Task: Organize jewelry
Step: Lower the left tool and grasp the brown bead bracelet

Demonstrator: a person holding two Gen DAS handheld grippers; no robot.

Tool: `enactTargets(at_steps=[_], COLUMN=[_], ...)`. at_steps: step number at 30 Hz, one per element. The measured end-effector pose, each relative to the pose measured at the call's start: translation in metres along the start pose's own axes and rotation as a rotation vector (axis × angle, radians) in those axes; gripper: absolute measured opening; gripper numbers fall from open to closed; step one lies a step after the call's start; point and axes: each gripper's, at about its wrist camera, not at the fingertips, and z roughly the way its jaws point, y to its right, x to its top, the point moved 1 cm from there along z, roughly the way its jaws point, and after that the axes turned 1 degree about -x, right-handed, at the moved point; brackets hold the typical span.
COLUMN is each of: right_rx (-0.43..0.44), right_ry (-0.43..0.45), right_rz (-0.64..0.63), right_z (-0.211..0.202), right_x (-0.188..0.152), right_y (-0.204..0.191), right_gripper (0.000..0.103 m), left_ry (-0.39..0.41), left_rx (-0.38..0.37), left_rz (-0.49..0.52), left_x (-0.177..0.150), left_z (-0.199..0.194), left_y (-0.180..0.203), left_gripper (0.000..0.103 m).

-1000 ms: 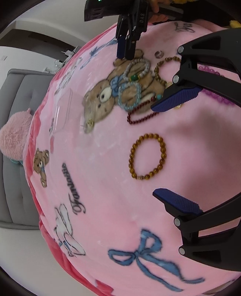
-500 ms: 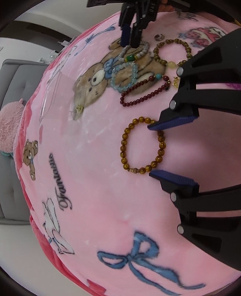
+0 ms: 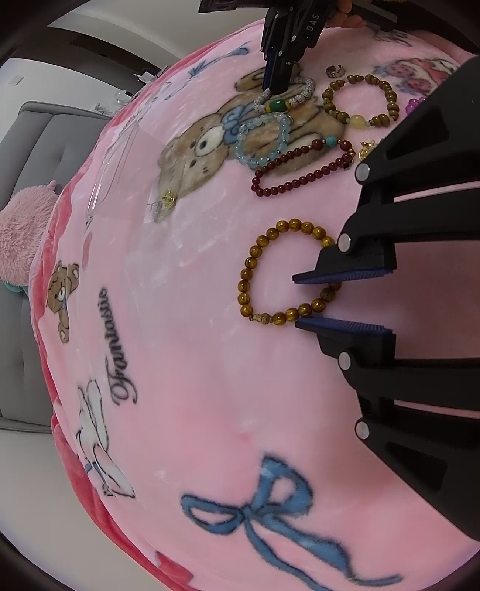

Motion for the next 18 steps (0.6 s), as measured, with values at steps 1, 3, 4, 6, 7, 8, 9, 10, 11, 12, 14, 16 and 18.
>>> enactTargets(at_steps=[1,3,4,6,7,8,9,10,11,12,14,16,18], right_rx=[-0.006,-0.010,-0.013,-0.018,-0.020,-0.019,-0.020,-0.015,-0.008,-0.005,0.009,0.021,0.037], right_ry=[-0.001,0.000,0.002,0.008,0.012,0.014,0.022,0.027,0.036,0.048,0.072,0.093,0.114], right_rz=[-0.004,-0.009,-0.010,-0.016,-0.020,-0.022,-0.027,-0.028,-0.032,-0.036,-0.044,-0.047,-0.039], right_z=[0.000,0.001,0.001,0.001,0.000,-0.001,-0.004,-0.006,-0.009,-0.012,-0.019,-0.026,-0.034], right_x=[0.000,0.000,-0.001,0.000,0.000,0.000,0.000,0.000,0.000,0.001,0.002,0.004,0.006], right_y=[0.000,-0.001,-0.002,-0.003,-0.003,-0.003,-0.004,-0.005,-0.006,-0.007,-0.010,-0.012,-0.013], right_gripper=[0.012,0.011,0.011,0.011,0.009,0.009,0.009,0.009,0.009,0.009,0.009,0.009,0.009], left_ry=[0.003,0.012,0.015,0.016,0.017,0.019,0.026,0.033,0.041,0.047,0.063,0.071,0.088], left_rx=[0.005,0.010,0.011,0.011,0.004,-0.001,-0.001,-0.002,-0.006,-0.007,0.005,-0.002,-0.013], left_rz=[-0.003,-0.010,-0.012,-0.006,-0.006,-0.007,-0.006,-0.005,-0.003,0.001,0.016,0.024,0.030], left_x=[0.000,-0.001,-0.001,-0.001,-0.001,-0.001,-0.001,-0.001,-0.001,-0.001,-0.001,0.000,0.002], left_z=[0.000,-0.001,-0.002,-0.002,-0.003,-0.004,-0.007,-0.010,-0.013,-0.015,-0.020,-0.024,-0.030], left_y=[-0.001,-0.002,-0.002,-0.001,-0.001,-0.001,0.000,0.000,0.001,0.003,0.006,0.009,0.013], left_gripper=[0.013,0.011,0.011,0.011,0.011,0.011,0.011,0.011,0.011,0.011,0.011,0.008,0.007])
